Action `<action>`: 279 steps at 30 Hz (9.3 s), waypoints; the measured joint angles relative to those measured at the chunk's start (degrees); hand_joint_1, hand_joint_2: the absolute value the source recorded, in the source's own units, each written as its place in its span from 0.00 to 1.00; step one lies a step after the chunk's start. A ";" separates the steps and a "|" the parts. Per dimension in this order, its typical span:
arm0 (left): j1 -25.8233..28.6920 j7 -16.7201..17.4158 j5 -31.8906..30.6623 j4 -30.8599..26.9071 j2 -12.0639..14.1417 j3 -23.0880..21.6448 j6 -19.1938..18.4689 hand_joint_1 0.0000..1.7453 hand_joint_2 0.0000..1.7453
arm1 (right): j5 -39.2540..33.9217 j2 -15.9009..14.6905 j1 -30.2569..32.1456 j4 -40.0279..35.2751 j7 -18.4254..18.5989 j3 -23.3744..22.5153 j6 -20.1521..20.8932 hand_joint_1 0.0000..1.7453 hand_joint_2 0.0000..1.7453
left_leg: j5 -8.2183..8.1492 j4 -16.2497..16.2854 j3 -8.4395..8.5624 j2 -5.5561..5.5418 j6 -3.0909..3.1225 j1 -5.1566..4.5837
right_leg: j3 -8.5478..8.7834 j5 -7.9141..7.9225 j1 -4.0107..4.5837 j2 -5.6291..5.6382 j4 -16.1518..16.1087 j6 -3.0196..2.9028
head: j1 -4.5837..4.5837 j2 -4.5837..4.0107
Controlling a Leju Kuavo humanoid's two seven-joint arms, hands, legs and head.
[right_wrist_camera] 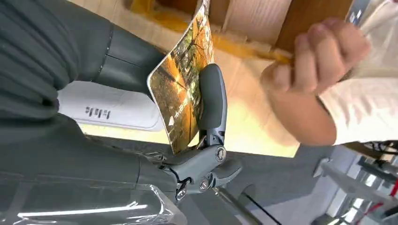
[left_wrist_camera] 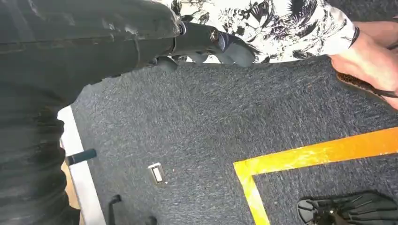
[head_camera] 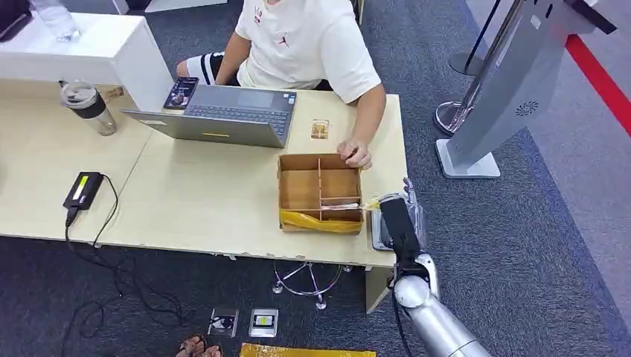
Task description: Pass the card to the sensor for recognition and then transmit it.
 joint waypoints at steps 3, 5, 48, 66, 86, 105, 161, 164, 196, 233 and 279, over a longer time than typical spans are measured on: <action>0.00 0.00 0.02 0.00 0.04 0.00 -0.02 0.00 1.00 | -2.87 -0.09 0.02 0.59 -1.16 -0.70 -0.79 1.00 1.00 | 0.00 0.00 0.01 0.03 0.00 0.00 | -0.01 0.00 0.00 0.01 0.00 0.00 | -0.02 0.00; 0.00 0.00 0.02 0.00 0.04 0.00 -0.04 0.00 1.00 | -4.79 -0.26 0.02 0.87 -1.95 -1.44 -1.09 1.00 1.00 | 0.00 0.00 0.00 0.02 0.00 0.00 | -0.01 0.00 0.00 0.01 0.00 0.00 | 0.00 0.00; -0.01 3.34 3.21 0.00 -1.29 -0.07 1.49 0.00 1.00 | -5.48 1.57 1.42 18.25 -7.97 -3.08 -3.76 1.00 1.00 | -0.02 0.00 0.25 0.13 0.01 0.00 | 0.21 0.01 0.00 0.07 -0.03 0.00 | 0.00 0.00; 0.05 2.27 3.13 0.00 -1.27 -0.09 1.36 0.00 1.00 | -8.33 0.79 -2.24 -4.85 -2.91 -8.11 -2.95 1.00 1.00 | 0.01 0.00 0.21 0.13 0.00 0.00 | 0.17 0.12 0.00 0.05 0.00 -0.02 | 0.00 0.00; -0.15 -2.25 1.42 0.00 -0.94 -0.37 0.26 0.00 1.00 | 19.35 6.30 -9.69 -23.93 -1.57 -5.46 5.73 1.00 1.00 | 0.06 -0.01 0.08 0.12 -0.07 0.08 | 0.12 0.11 0.08 0.03 0.03 -0.03 | -0.02 0.00; -0.41 -8.68 -4.75 0.15 0.33 -4.94 10.20 0.00 1.00 | 36.52 6.62 -28.62 8.61 5.88 0.39 15.28 1.00 1.00 | 0.11 0.01 -0.09 0.03 -0.08 0.05 | -0.09 0.14 0.05 -0.03 0.00 -0.04 | 0.00 0.00; -0.68 -6.23 -1.86 0.13 -1.29 -10.36 11.54 0.00 1.00 | 25.61 -5.40 3.31 -37.70 10.52 -2.84 23.95 0.00 1.00 | 0.06 0.00 -0.03 0.12 -0.07 0.07 | -0.02 0.14 0.07 0.04 -0.03 -0.05 | 0.00 0.00; -0.68 -6.84 -1.99 0.13 -1.66 -10.36 13.33 0.00 1.00 | 28.97 -4.98 3.32 -39.67 9.97 0.40 26.41 0.00 1.00 | 0.06 0.00 -0.03 0.11 -0.07 0.06 | -0.01 0.14 0.06 0.04 -0.03 -0.04 | 0.00 0.00; -0.97 -3.45 -0.83 0.04 -4.83 -10.38 15.08 0.00 1.00 | 35.59 -3.23 1.99 -26.80 18.95 9.84 24.83 0.00 1.00 | 0.06 0.00 -0.03 0.12 -0.07 0.06 | -0.04 0.14 0.06 0.03 -0.04 -0.04 | 0.00 0.00; -1.19 -8.39 -4.22 0.09 -3.43 -11.15 15.23 0.00 1.00 | 47.96 -2.23 -0.13 -17.79 18.82 6.82 20.63 0.00 1.00 | 0.06 0.00 -0.04 0.11 -0.08 0.06 | -0.02 0.14 0.06 0.03 -0.03 -0.04 | -0.02 0.00; -1.42 -9.81 -4.44 0.15 -2.49 -13.64 15.56 0.00 1.00 | 48.68 0.13 -5.08 0.24 18.95 5.18 17.20 0.44 1.00 | 0.06 0.00 -0.04 0.11 -0.08 0.06 | -0.04 0.14 0.06 0.03 -0.03 -0.04 | 0.00 0.00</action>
